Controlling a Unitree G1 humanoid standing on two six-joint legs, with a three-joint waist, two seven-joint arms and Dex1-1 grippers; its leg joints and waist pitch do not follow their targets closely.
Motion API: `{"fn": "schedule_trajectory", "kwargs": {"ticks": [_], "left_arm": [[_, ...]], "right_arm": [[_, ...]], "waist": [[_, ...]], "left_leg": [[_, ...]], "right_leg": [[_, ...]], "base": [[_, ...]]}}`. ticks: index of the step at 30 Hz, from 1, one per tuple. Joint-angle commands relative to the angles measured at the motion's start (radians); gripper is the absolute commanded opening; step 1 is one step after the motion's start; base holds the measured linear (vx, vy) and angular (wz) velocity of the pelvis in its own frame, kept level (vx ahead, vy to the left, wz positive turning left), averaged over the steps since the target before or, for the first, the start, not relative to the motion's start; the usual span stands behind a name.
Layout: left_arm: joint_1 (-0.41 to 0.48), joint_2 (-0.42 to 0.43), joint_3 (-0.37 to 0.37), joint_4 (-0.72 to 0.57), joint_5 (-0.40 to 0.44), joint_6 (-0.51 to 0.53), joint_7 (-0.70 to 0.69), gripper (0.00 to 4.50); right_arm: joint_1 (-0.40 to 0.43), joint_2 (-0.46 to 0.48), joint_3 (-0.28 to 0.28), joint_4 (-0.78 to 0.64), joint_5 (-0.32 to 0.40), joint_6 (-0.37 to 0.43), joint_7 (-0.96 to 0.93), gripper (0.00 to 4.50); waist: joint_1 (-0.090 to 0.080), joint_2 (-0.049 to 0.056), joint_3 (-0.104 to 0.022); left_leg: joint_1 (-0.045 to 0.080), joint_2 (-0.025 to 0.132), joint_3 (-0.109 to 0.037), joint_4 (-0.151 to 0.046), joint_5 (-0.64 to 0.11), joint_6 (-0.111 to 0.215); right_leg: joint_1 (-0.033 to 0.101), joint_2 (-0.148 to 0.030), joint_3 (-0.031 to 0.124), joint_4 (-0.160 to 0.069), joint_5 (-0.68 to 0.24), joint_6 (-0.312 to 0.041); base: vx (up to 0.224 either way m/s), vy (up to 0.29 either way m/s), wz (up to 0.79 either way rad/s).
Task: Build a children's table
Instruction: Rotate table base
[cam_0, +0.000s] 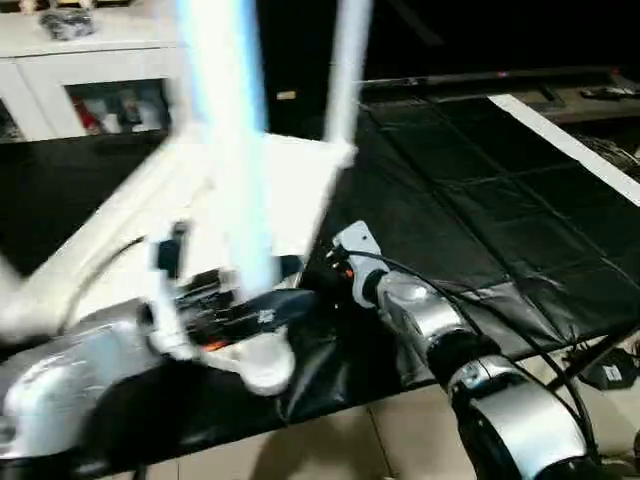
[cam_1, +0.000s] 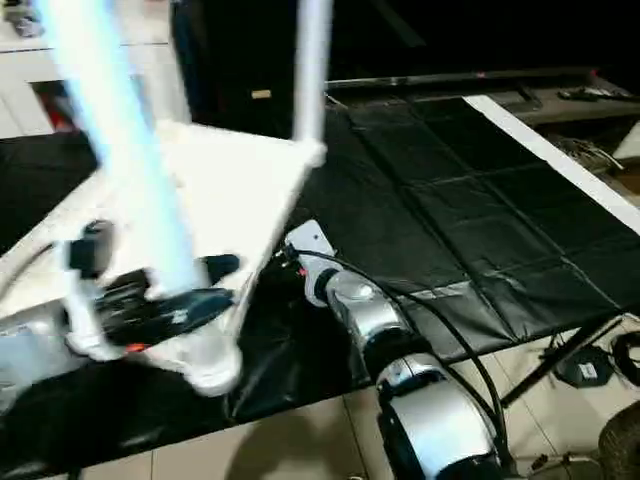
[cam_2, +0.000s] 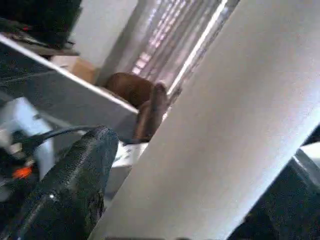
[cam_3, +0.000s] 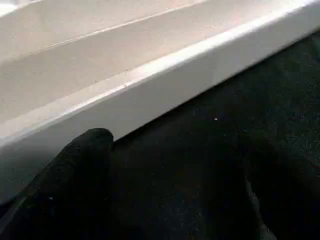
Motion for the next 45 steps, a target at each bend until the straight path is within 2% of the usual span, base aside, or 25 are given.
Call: {"fn": "schedule_trajectory", "kwargs": {"ticks": [1, 3, 4, 6, 9, 10, 11, 12, 15, 20, 25, 27, 28, 30, 31, 32, 34, 35, 37, 38, 39, 40, 41, 42, 45], "left_arm": [[-0.039, -0.037, -0.050, -0.034, -0.021, 0.011, 0.027, 4.49], [-0.076, -0.085, -0.071, 0.002, -0.007, 0.002, 0.060, 4.49], [-0.094, -0.102, -0.088, 0.024, 0.030, -0.021, 0.070, 4.49], [-0.112, -0.115, -0.108, 0.046, 0.070, -0.048, 0.081, 4.49], [-0.181, -0.153, -0.111, 0.157, 0.187, -0.151, 0.155, 4.49], [-0.191, -0.155, -0.109, 0.170, 0.201, -0.163, 0.165, 4.49], [-0.196, -0.155, -0.107, 0.176, 0.208, -0.169, 0.171, 4.49], [-0.205, -0.153, -0.103, 0.187, 0.220, -0.180, 0.177, 4.49], [-0.215, -0.134, -0.099, 0.201, 0.242, -0.193, 0.175, 4.49], [-0.183, -0.067, -0.085, 0.163, 0.239, -0.176, 0.129, 4.49], [-0.117, 0.065, -0.144, 0.105, 0.275, -0.154, 0.017, 4.49], [-0.106, 0.104, -0.175, 0.101, 0.319, -0.168, 0.004, 4.49], [-0.098, 0.138, -0.208, 0.102, 0.370, -0.201, -0.013, 4.49], [-0.088, 0.188, -0.259, 0.113, 0.455, -0.265, -0.035, 4.49], [-0.088, 0.188, -0.259, 0.113, 0.455, -0.265, -0.035, 4.49], [-0.078, 0.244, -0.310, 0.133, 0.526, -0.306, -0.057, 4.49], [-0.073, 0.270, -0.323, 0.145, 0.536, -0.302, -0.077, 4.49], [-0.071, 0.279, -0.324, 0.147, 0.535, -0.297, -0.085, 4.49], [-0.064, 0.312, -0.347, 0.158, 0.573, -0.320, -0.109, 4.49], [-0.064, 0.312, -0.347, 0.158, 0.573, -0.320, -0.110, 4.49], [-0.058, 0.330, -0.368, 0.173, 0.610, -0.351, -0.126, 4.49], [-0.058, 0.331, -0.369, 0.174, 0.611, -0.353, -0.127, 4.49], [-0.058, 0.333, -0.375, 0.183, 0.621, -0.365, -0.132, 4.49], [-0.062, 0.329, -0.386, 0.210, 0.641, -0.392, -0.134, 4.31], [-0.075, 0.314, -0.402, 0.259, 0.673, -0.437, -0.125, 4.09]], "right_arm": [[-0.030, 0.049, 0.014, 0.008, -0.016, -0.034, 0.034, 4.50], [-0.031, 0.046, 0.020, 0.021, -0.027, -0.046, 0.033, 4.50], [-0.032, 0.041, 0.020, 0.026, -0.029, -0.047, 0.028, 4.50], [-0.035, 0.036, 0.019, 0.034, -0.031, -0.049, 0.024, 4.50], [-0.046, 0.009, -0.011, 0.049, -0.022, -0.038, -0.009, 4.50], [-0.048, 0.005, -0.018, 0.055, -0.022, -0.039, -0.013, 4.50], [-0.048, 0.001, -0.024, 0.058, -0.020, -0.040, -0.012, 4.50], [-0.047, -0.007, -0.035, 0.060, -0.015, -0.044, -0.017, 4.50], [-0.042, -0.029, -0.062, 0.065, -0.004, -0.052, -0.016, 4.50], [-0.003, -0.095, -0.081, 0.043, 0.008, -0.083, 0.034, 4.50], [0.042, -0.160, -0.110, -0.015, 0.041, -0.119, 0.131, 4.50], [0.060, -0.183, -0.103, -0.049, 0.040, -0.145, 0.191, 4.50], [0.071, -0.200, -0.098, -0.077, 0.041, -0.133, 0.235, 4.50], [0.097, -0.230, -0.090, -0.142, 0.057, -0.109, 0.328, 4.50], [0.097, -0.230, -0.090, -0.142, 0.057, -0.109, 0.328, 4.50], [0.132, -0.271, -0.070, -0.218, 0.067, -0.114, 0.419, 4.50], [0.156, -0.306, -0.054, -0.268, 0.068, -0.112, 0.466, 4.50], [0.168, -0.321, -0.050, -0.292, 0.070, -0.105, 0.488, 4.50], [0.215, -0.364, -0.033, -0.388, 0.091, -0.060, 0.576, 4.50], [0.216, -0.364, -0.033, -0.388, 0.091, -0.059, 0.576, 4.50], [0.255, -0.393, -0.021, -0.473, 0.117, -0.015, 0.648, 4.50], [0.257, -0.395, -0.020, -0.478, 0.118, -0.012, 0.651, 4.50], [0.270, -0.404, -0.017, -0.509, 0.129, 0.008, 0.674, 4.50], [0.300, -0.426, -0.008, -0.583, 0.155, 0.055, 0.727, 4.50], [0.335, -0.458, 0.010, -0.681, 0.191, 0.110, 0.787, 4.50]], "waist": [[0.008, 0.025, -0.063], [0.009, 0.028, -0.062], [0.010, 0.027, -0.061], [0.009, 0.027, -0.058], [0.009, 0.027, -0.058], [0.012, 0.026, -0.059], [0.011, 0.026, -0.060], [0.012, 0.026, -0.059], [0.013, 0.029, -0.060], [0.016, 0.028, -0.059], [0.018, 0.027, -0.062], [0.019, 0.027, -0.060], [0.018, 0.026, -0.060], [0.021, 0.023, -0.057], [0.020, 0.024, -0.058], [0.023, 0.024, -0.056], [0.024, 0.024, -0.057], [0.029, 0.026, -0.060], [0.030, 0.025, -0.058], [0.033, 0.027, -0.057], [0.037, 0.028, -0.057], [0.039, 0.026, -0.056], [0.040, 0.030, -0.057], [0.041, 0.029, -0.056], [0.046, 0.028, -0.056]], "left_leg": [[-0.006, 0.008, 0.008, -0.064, -0.210, -0.020], [-0.003, 0.008, 0.009, -0.063, -0.215, -0.016], [-0.003, 0.007, 0.010, -0.063, -0.226, -0.016], [-0.002, 0.008, 0.007, -0.065, -0.257, -0.016], [0.002, 0.008, 0.008, -0.064, -0.267, -0.014], [0.002, 0.006, 0.008, -0.063, -0.259, -0.012], [-0.003, 0.007, 0.006, -0.065, -0.244, -0.013], [-0.001, 0.008, 0.007, -0.063, -0.245, -0.011], [-0.001, 0.009, 0.008, -0.062, -0.228, -0.006], [0.000, 0.008, 0.009, -0.061, -0.234, 0.000], [-0.003, 0.010, 0.010, -0.058, -0.208, 0.020], [-0.002, 0.011, 0.011, -0.058, -0.211, 0.025], [-0.002, 0.011, 0.011, -0.059, -0.215, 0.025], [-0.002, 0.012, 0.008, -0.062, -0.234, 0.037], [-0.003, 0.013, 0.009, -0.060, -0.229, 0.034], [-0.002, 0.011, 0.008, -0.061, -0.228, 0.037], [-0.004, 0.011, 0.010, -0.060, -0.220, 0.035], [0.001, 0.011, 0.012, -0.056, -0.208, 0.032], [-0.002, 0.010, 0.011, -0.059, -0.209, 0.030], [-0.002, 0.009, 0.010, -0.059, -0.214, 0.035], [0.000, 0.011, 0.010, -0.060, -0.233, 0.039], [0.000, 0.012, 0.010, -0.060, -0.240, 0.043], [-0.002, 0.011, 0.009, -0.060, -0.235, 0.036], [0.000, 0.010, 0.009, -0.061, -0.236, 0.038], [0.000, 0.010, 0.008, -0.061, -0.250, 0.041]], "right_leg": [[0.059, -0.060, 0.046, -0.064, -0.099, -0.228], [0.059, -0.060, 0.046, -0.066, -0.100, -0.232], [0.059, -0.059, 0.045, -0.068, -0.112, -0.231], [0.060, -0.062, 0.045, -0.073, -0.177, -0.213], [0.057, -0.061, 0.046, -0.079, -0.201, -0.202], [0.059, -0.061, 0.046, -0.079, -0.206, -0.195], [0.063, -0.064, 0.046, -0.077, -0.202, -0.193], [0.059, -0.064, 0.045, -0.078, -0.211, -0.192], [0.058, -0.063, 0.045, -0.076, -0.192, -0.205], [0.058, -0.061, 0.044, -0.074, -0.187, -0.210], [0.058, -0.062, 0.043, -0.071, -0.162, -0.227], [0.057, -0.060, 0.043, -0.073, -0.162, -0.228], [0.057, -0.062, 0.043, -0.072, -0.169, -0.229], [0.058, -0.062, 0.042, -0.079, -0.218, -0.204], [0.058, -0.063, 0.044, -0.077, -0.216, -0.204], [0.058, -0.061, 0.042, -0.083, -0.229, -0.201], [0.057, -0.061, 0.044, -0.078, -0.228, -0.193], [0.055, -0.062, 0.045, -0.080, -0.220, -0.197], [0.057, -0.059, 0.043, -0.080, -0.207, -0.209], [0.058, -0.057, 0.042, -0.082, -0.213, -0.204], [0.057, -0.059, 0.043, -0.084, -0.241, -0.192], [0.056, -0.058, 0.043, -0.087, -0.250, -0.187], [0.056, -0.060, 0.043, -0.084, -0.256, -0.188], [0.056, -0.058, 0.043, -0.090, -0.263, -0.184], [0.055, -0.058, 0.042, -0.093, -0.285, -0.170]], "base": [[0.000, 0.000, 0.00], [0.000, 0.000, 0.00], [0.000, 0.000, 0.00], [0.000, 0.000, 0.00], [0.000, 0.000, 0.00], [0.000, 0.000, 0.00], [0.000, 0.000, 0.00], [0.000, 0.000, 0.00], [0.000, 0.000, 0.00], [0.000, 0.000, 0.00], [0.000, 0.000, 0.00], [0.000, 0.000, 0.00], [0.000, 0.000, 0.00], [0.000, 0.000, 0.00], [0.000, 0.000, 0.00], [0.000, 0.000, 0.00], [0.000, 0.000, 0.00], [0.000, 0.000, 0.00], [0.000, 0.000, 0.00], [0.000, 0.000, 0.00], [0.000, 0.000, 0.00], [0.000, 0.000, 0.00], [0.000, 0.000, 0.00], [0.000, 0.000, 0.00], [0.000, 0.000, 0.00]]}}
